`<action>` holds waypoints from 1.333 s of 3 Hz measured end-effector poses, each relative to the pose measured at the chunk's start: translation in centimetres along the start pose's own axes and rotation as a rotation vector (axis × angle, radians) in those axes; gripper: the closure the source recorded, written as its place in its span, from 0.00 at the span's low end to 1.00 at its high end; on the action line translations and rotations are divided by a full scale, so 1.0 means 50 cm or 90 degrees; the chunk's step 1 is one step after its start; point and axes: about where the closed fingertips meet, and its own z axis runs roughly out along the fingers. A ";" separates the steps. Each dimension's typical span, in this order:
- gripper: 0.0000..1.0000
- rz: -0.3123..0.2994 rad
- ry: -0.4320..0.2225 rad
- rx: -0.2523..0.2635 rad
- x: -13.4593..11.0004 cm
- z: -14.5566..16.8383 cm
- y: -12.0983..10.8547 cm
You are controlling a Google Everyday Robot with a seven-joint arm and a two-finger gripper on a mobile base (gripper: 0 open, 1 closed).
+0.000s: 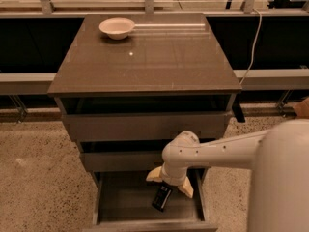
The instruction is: Pick rxbar chocolate from bottom drawer and place on counter
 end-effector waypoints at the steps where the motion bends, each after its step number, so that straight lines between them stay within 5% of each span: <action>1: 0.00 -0.014 -0.002 -0.065 0.028 0.098 0.008; 2: 0.00 -0.009 -0.001 -0.074 0.057 0.213 0.027; 4: 0.00 -0.003 0.000 0.011 0.071 0.384 0.051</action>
Offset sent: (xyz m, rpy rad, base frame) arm 0.0353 -0.0146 -0.1498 -0.1139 0.0342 0.0049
